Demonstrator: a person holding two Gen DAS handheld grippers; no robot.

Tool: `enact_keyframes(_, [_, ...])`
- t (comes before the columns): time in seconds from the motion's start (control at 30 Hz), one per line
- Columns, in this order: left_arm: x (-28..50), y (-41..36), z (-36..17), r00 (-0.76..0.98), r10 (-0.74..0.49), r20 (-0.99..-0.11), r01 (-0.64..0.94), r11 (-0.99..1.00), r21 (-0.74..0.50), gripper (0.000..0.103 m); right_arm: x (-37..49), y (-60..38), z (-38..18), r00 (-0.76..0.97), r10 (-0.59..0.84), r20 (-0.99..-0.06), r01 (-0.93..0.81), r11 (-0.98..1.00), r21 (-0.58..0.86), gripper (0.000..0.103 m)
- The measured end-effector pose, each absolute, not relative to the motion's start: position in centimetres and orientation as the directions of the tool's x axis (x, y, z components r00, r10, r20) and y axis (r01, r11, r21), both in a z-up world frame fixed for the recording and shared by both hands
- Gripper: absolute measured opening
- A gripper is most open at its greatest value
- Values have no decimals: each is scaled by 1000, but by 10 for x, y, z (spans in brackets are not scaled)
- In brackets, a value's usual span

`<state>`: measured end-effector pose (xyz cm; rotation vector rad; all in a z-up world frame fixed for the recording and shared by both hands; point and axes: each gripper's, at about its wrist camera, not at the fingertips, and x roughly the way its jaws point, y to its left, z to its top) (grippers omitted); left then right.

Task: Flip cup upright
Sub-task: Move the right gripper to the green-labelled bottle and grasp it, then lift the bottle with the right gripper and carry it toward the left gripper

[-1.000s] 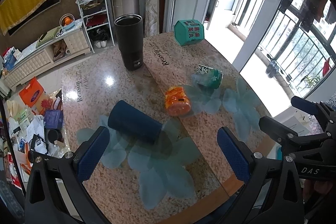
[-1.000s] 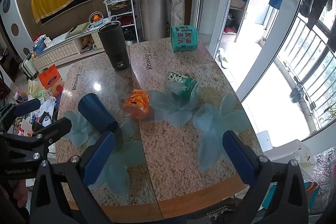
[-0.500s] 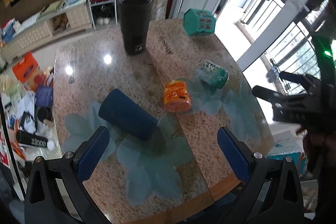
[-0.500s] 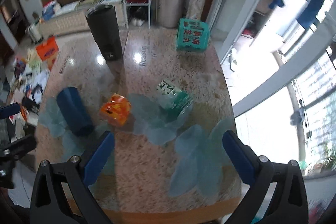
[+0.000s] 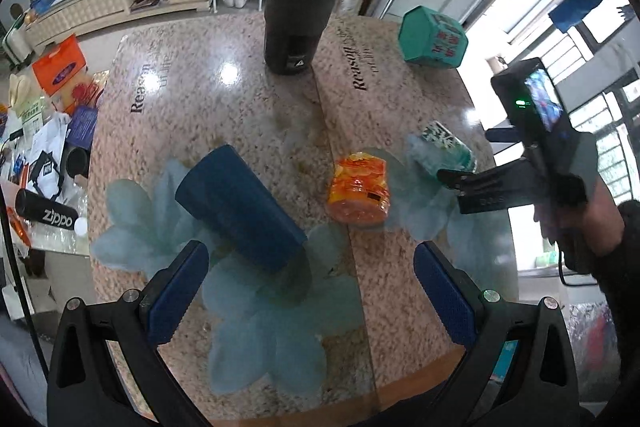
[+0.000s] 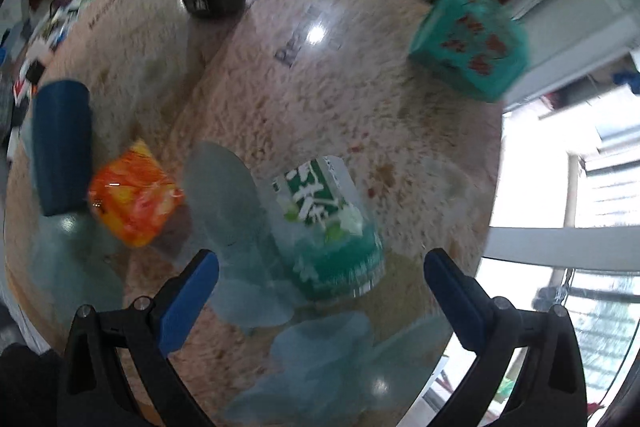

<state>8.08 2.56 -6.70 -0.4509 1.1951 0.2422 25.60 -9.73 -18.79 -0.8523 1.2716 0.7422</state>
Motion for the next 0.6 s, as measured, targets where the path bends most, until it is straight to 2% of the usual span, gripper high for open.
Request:
enact_keyframes(0.2, [91, 26, -80, 323, -20, -946, -452, 875, -172, 103, 273, -86, -220, 108, -61, -992, -893, 433, -123, 103])
enact_keyframes(0.27, [91, 25, -83, 318, -4, -948, -452, 878, -155, 103, 278, -87, -223, 108, -67, -992, -892, 434, -126, 92])
enact_keyframes(0.33, [92, 26, -88, 313, -24, -949, -462, 870, -174, 103, 282, -87, -226, 75, -67, -995, -894, 438, -97, 68])
enact_keyframes(0.5, [90, 28, -94, 299, -36, -954, -472, 863, -180, 103, 293, -87, -234, 50, -91, -995, -894, 440, -85, 64])
enact_keyframes(0.6, [88, 30, -94, 301, -39, -953, -465, 867, -182, 103, 295, -88, -229, 39, -57, -998, -881, 470, -61, 63])
